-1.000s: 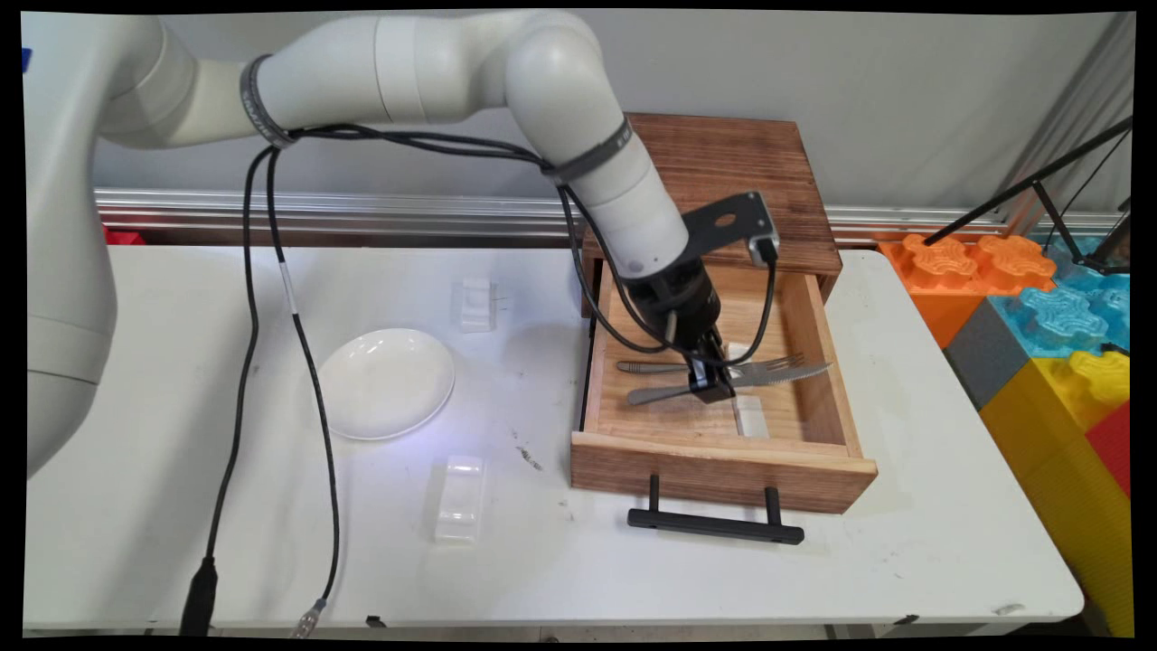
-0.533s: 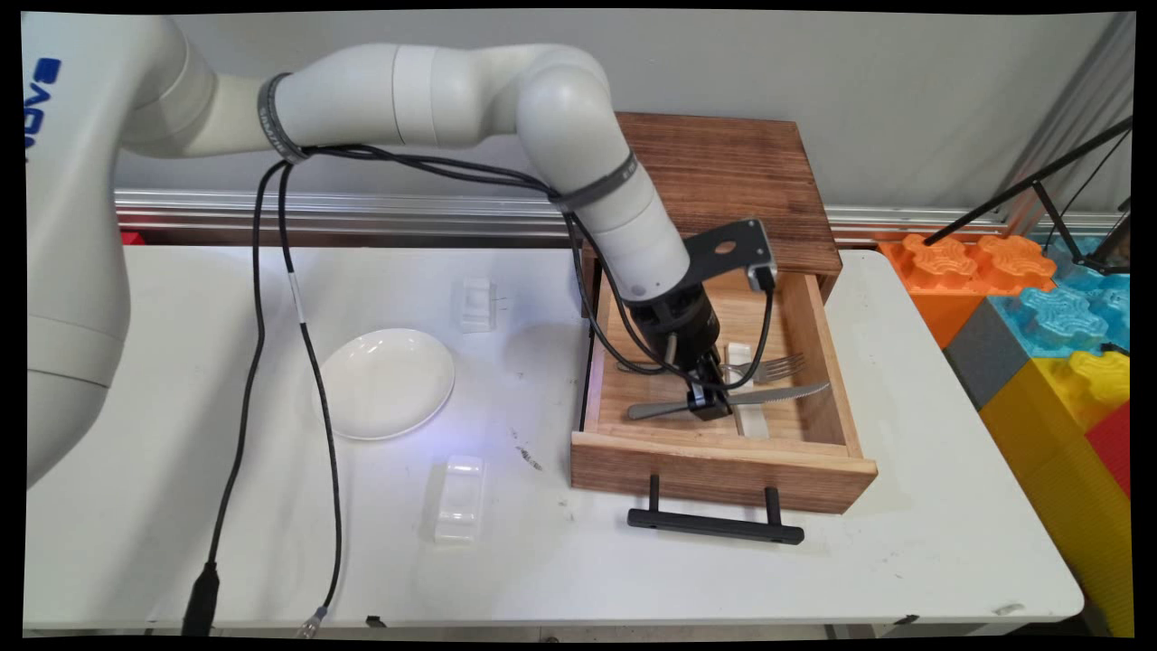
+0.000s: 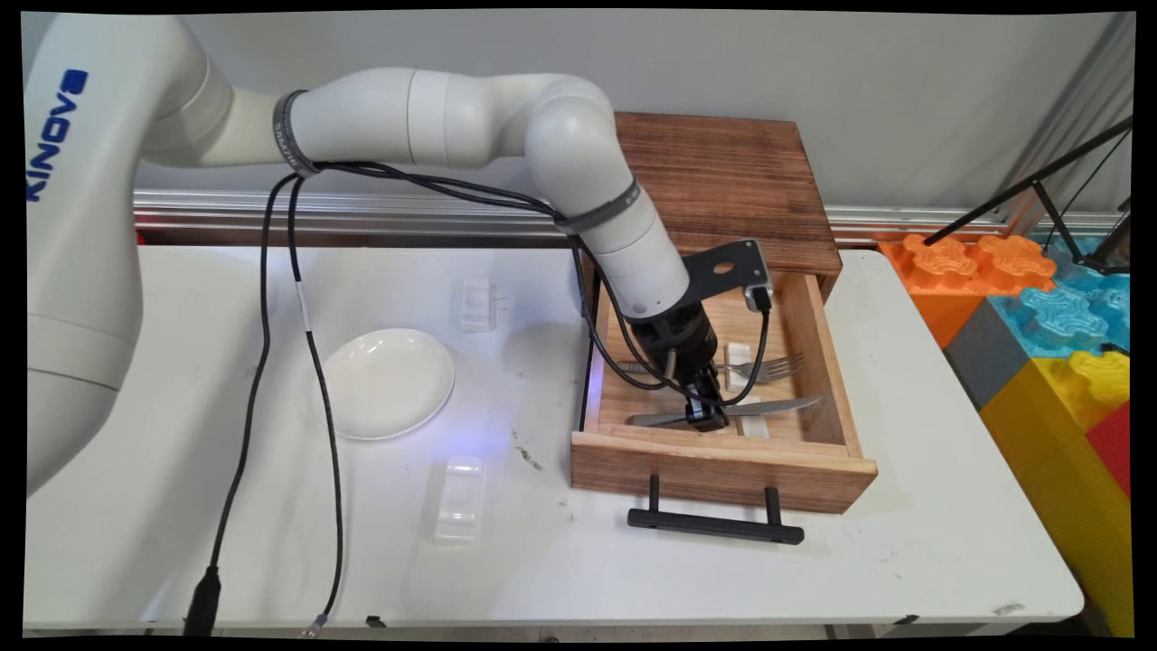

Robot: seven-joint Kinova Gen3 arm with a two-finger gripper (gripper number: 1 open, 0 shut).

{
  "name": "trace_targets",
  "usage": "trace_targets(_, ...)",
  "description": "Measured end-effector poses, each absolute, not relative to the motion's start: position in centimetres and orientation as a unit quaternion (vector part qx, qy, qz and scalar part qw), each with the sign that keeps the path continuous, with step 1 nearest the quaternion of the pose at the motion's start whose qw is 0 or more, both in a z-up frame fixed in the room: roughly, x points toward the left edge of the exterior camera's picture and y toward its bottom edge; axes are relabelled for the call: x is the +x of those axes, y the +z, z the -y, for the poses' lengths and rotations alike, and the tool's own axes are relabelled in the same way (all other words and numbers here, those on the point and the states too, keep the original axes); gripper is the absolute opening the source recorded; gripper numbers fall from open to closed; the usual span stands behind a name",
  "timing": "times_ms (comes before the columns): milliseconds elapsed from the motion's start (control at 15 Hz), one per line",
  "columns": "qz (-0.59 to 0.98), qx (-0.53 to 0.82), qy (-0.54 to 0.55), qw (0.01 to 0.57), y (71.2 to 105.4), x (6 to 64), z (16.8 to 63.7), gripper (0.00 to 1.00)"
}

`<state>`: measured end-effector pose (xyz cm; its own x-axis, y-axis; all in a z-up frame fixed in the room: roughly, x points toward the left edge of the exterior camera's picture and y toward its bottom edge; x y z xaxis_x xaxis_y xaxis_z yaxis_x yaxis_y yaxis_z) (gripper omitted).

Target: Place the picked object into the drawer

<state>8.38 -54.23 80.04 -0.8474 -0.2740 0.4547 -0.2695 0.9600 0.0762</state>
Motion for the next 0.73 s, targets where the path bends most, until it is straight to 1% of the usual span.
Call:
trace_targets(200,0.961,0.145,-0.005,0.237,79.66,8.35,54.40,0.00)
trace_targets(267,0.960,0.146,-0.007,0.238,79.54,8.33,54.43,1.00)
trace_targets(733,0.956,0.155,-0.017,0.247,79.61,8.20,54.41,1.00)
